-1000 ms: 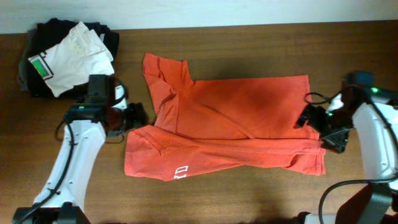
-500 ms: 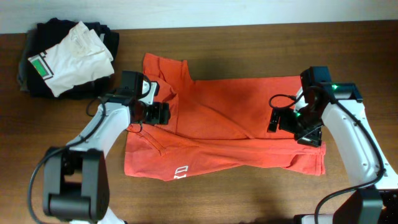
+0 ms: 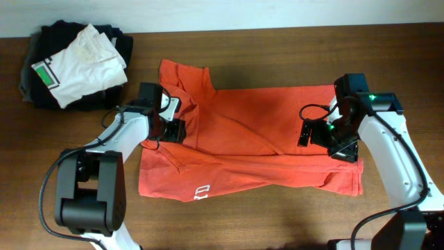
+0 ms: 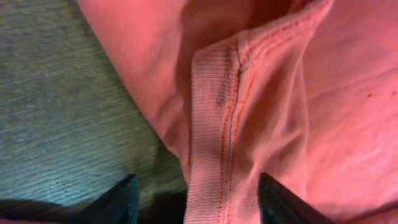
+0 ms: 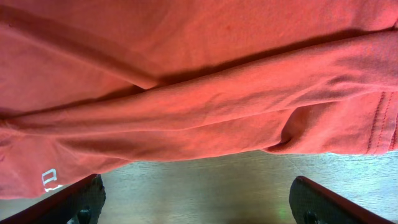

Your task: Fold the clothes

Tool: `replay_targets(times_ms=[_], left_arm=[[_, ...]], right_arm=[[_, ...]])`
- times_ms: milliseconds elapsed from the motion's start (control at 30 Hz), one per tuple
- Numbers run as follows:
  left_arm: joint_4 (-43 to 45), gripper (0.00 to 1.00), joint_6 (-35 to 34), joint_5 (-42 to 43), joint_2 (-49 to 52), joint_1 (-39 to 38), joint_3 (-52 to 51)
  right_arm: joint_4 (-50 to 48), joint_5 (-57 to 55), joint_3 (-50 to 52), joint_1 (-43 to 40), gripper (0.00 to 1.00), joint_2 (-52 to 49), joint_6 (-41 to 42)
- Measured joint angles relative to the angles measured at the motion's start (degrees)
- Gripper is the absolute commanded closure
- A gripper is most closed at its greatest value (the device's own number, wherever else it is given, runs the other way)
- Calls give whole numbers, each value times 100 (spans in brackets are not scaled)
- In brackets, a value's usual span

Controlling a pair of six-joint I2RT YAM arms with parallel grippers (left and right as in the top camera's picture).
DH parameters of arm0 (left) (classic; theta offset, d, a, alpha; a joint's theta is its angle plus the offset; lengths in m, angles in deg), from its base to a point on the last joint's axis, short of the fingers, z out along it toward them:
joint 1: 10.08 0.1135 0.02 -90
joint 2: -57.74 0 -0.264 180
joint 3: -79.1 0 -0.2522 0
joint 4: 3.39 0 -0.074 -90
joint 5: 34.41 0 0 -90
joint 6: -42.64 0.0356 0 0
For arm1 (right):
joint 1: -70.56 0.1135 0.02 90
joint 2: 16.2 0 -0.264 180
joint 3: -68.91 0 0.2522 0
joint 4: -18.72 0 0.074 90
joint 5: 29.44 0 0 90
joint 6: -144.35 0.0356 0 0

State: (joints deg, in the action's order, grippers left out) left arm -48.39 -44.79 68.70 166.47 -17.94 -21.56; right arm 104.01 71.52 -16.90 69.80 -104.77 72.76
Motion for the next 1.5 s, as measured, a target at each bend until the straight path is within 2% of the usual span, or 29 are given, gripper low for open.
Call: replay_targets(times_ms=[167,300,367,400,433,467,533,900,1033,1067,1167,1233,1267,1500], left_arm=[[-122,89,13,-35,17,2,55],[-476,97,24,-116,17,2,363],[-557,97,24,-138,17,2,538],[-564,91,24,-146,17,2,601],[-564,78,24,-155,17,2,656],[-579,70,11,-157,17,2,667],[-671,64,11,-166,17,0,667],[-573,62,24,-280,94,0,382],[-468,64,24,-214,289,0,400],[-457,73,24,-195,299,0,400],[-448,83,39,-197,315,0,404],[-466,96,31,-177,323,0,407],[-485,99,46,-173,326,0,411],[-713,99,26,-203,337,-22,511]], right_arm=[[-2,-37,11,0,2,0,-2],[-2,-37,15,0,2,0,-4],[-2,-37,17,0,2,0,-2],[-2,-37,17,0,2,0,-2],[0,-37,17,0,2,0,-2],[2,-37,17,0,2,0,-2],[2,-37,17,0,2,0,0],[28,-35,17,0,1,0,0],[46,-39,17,0,2,0,-2],[44,-50,17,0,2,0,-2],[46,-52,17,0,2,0,-2],[46,-52,17,0,2,0,-2],[46,-52,17,0,2,0,0],[46,-52,17,0,2,0,0]])
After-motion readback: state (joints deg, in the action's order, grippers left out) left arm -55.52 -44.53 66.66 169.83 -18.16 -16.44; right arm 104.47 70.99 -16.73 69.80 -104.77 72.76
